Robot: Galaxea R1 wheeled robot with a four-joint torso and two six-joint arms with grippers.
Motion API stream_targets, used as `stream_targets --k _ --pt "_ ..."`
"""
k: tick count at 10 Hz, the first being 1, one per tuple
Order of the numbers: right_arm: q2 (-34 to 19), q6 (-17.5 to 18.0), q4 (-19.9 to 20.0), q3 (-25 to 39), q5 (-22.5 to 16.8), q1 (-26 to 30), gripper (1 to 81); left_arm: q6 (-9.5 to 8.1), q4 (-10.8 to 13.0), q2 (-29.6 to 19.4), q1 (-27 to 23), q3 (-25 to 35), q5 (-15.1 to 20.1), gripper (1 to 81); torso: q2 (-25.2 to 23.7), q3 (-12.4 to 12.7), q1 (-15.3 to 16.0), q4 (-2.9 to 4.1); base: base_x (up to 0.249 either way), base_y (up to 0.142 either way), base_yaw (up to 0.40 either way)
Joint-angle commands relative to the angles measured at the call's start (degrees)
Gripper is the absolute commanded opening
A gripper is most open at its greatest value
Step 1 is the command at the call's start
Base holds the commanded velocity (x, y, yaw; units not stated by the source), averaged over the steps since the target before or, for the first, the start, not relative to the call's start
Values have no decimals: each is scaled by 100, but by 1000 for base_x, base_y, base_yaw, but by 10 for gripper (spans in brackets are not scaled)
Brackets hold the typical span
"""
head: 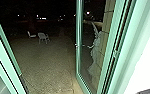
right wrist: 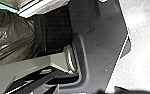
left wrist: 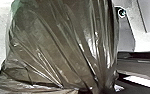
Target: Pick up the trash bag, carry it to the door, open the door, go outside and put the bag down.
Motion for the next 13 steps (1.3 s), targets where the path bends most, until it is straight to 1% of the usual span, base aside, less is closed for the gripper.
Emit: stream_targets --k 1,10,13 --pt "6 -16 -31 19 -232 191 811 28 23 -25 -194 41 415 10 0 0 0 0 0 0 0" --pt "14 -16 -31 -25 -232 164 811 19 15 1 -193 32 415 10 0 0 -2 0 0 0 0" --pt "6 -16 -31 -42 -223 155 811 19 6 1 -193 32 415 10 -6 5 -15 0 77 0 0"
